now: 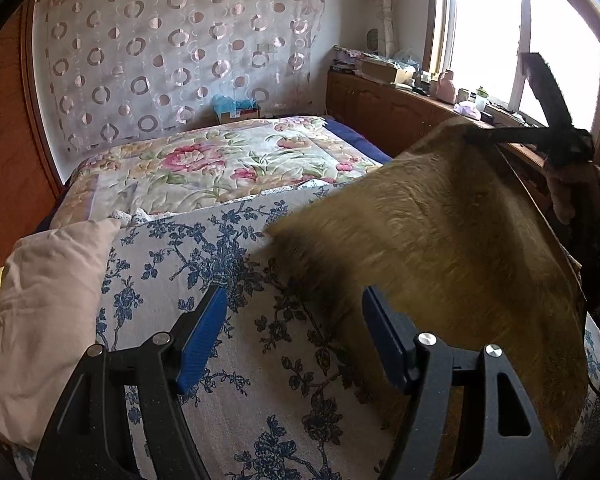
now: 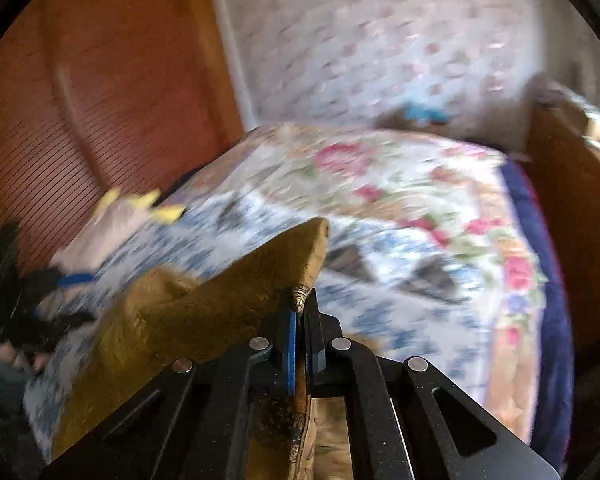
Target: Fold small clothes
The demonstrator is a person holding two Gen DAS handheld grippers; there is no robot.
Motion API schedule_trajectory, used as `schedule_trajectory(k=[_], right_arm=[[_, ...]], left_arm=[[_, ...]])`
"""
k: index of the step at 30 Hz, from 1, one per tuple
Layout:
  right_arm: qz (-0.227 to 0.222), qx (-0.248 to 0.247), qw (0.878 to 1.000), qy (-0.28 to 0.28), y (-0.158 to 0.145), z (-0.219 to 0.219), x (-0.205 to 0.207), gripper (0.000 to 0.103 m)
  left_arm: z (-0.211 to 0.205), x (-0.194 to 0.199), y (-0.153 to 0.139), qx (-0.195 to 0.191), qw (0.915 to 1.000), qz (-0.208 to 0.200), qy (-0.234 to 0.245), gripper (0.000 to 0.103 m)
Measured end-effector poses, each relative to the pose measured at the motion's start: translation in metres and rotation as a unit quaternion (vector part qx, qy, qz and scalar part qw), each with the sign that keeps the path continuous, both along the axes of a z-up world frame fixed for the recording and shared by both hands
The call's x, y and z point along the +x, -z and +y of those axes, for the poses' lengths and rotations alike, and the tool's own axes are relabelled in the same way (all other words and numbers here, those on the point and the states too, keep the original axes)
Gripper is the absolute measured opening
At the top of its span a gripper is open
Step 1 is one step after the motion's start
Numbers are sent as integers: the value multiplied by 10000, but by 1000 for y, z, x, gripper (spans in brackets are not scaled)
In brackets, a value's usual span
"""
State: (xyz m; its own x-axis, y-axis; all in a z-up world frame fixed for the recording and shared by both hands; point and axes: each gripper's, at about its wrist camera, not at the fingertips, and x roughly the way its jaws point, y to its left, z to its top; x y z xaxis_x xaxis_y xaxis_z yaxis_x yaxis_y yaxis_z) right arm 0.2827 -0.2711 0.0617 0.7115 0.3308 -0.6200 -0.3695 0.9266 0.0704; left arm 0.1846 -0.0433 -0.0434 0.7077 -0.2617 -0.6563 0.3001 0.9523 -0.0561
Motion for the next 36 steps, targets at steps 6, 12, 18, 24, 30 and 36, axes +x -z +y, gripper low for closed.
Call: schedule_trajectory(k=[6,12,18,24,30,36], right_arm=[[588,-466,9958,520,42,-14,24,37],[358,-643,9967,337,38,-7,-3,44],[86,-599,9980,191,25,-3,-63,44],[104,-630,9979,64,37,-11,-132,44],[245,-756,9968,74,55,-20,-185,44],[384,-765,9961,202,74,-31,-212,21]], left_arm=[[-3,-4,0,15,10000,36,46,71],[-6,-16,-2,-37,9999,36,117,71],[-15,-43,-3,-79,9996,15,261,71],[-27,-73,2,-82,9991,47,411,71],[-35,-101,10,-37,9988,93,470,71],[-38,-119,14,-121,9980,242,577,77]])
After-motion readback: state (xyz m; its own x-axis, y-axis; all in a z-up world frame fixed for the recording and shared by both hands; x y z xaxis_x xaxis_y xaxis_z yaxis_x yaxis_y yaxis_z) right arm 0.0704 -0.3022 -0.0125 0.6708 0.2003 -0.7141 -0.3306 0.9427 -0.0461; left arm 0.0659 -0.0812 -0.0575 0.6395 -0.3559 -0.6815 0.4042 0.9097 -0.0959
